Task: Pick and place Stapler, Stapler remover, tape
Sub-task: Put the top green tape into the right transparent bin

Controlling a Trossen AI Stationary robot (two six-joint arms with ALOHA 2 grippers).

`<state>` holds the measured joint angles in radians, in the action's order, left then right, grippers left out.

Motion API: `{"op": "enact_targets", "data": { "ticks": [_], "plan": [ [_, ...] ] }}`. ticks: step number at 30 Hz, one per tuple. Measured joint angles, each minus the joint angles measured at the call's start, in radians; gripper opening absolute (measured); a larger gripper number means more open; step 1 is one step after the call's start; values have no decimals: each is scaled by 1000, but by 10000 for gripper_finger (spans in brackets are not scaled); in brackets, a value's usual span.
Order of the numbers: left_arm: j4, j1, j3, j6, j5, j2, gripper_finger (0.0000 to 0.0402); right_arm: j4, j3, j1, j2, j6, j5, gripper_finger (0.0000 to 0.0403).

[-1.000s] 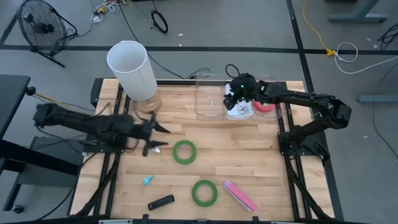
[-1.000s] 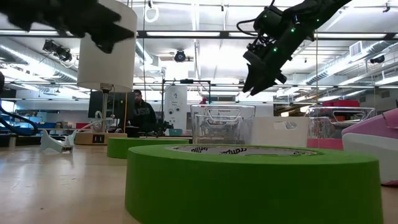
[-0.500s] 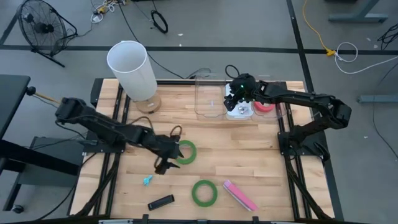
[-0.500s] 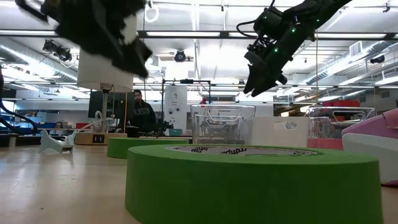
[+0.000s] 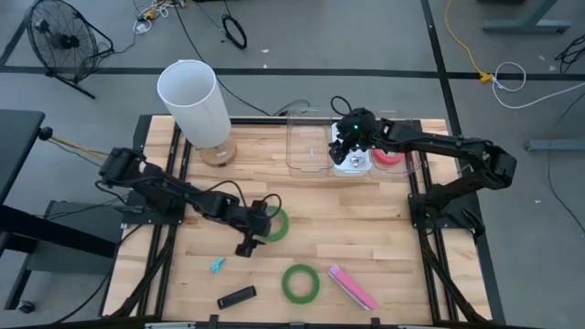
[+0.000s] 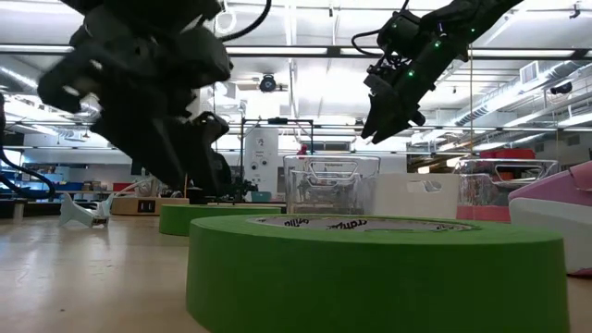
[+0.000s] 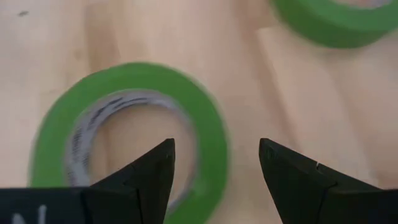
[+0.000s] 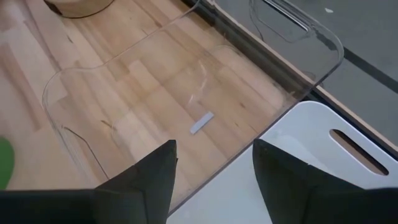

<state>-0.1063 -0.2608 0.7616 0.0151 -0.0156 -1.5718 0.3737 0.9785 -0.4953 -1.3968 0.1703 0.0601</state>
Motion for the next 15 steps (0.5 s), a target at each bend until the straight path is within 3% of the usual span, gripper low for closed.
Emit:
{"op": "enact_targets", "data": {
  "ticks": [4,15],
  "plan": [
    [-9,24,2,0,-27,-13,236,-8,0,0,0,-4,0,210],
    [-83,40,1,19,65,-13,236,-10,0,0,0,-6,1,210]
  ]
}}
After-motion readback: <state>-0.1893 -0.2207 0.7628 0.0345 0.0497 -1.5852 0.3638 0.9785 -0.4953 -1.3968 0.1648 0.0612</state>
